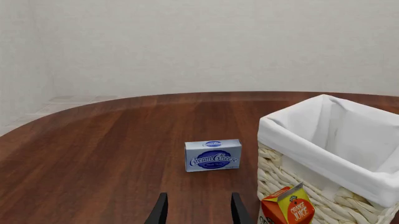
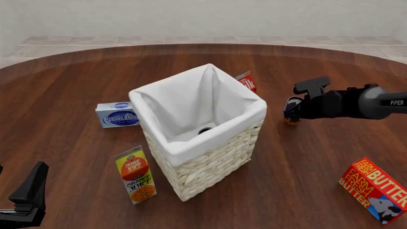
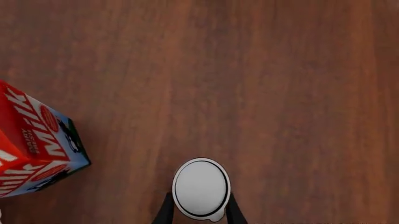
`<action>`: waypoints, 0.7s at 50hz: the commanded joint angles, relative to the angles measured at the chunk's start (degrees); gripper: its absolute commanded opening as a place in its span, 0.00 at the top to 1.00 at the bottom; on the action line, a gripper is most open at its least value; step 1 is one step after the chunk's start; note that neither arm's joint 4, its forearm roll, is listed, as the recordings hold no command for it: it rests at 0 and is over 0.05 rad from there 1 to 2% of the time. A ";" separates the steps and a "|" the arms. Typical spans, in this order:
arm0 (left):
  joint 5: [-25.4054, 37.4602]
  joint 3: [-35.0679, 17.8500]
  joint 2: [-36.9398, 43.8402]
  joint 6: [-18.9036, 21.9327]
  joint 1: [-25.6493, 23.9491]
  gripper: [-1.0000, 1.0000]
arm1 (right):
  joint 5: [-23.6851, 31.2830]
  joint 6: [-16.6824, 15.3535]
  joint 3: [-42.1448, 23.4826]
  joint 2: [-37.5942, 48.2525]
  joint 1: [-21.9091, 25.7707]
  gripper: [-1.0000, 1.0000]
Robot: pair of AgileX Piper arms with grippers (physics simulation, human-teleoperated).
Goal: Pick up the alphabet soup and the tomato sauce, and put them in the basket.
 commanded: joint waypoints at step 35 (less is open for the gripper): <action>0.00 0.00 0.00 0.00 0.00 0.00 | 2.06 0.24 4.89 -12.82 1.21 1.00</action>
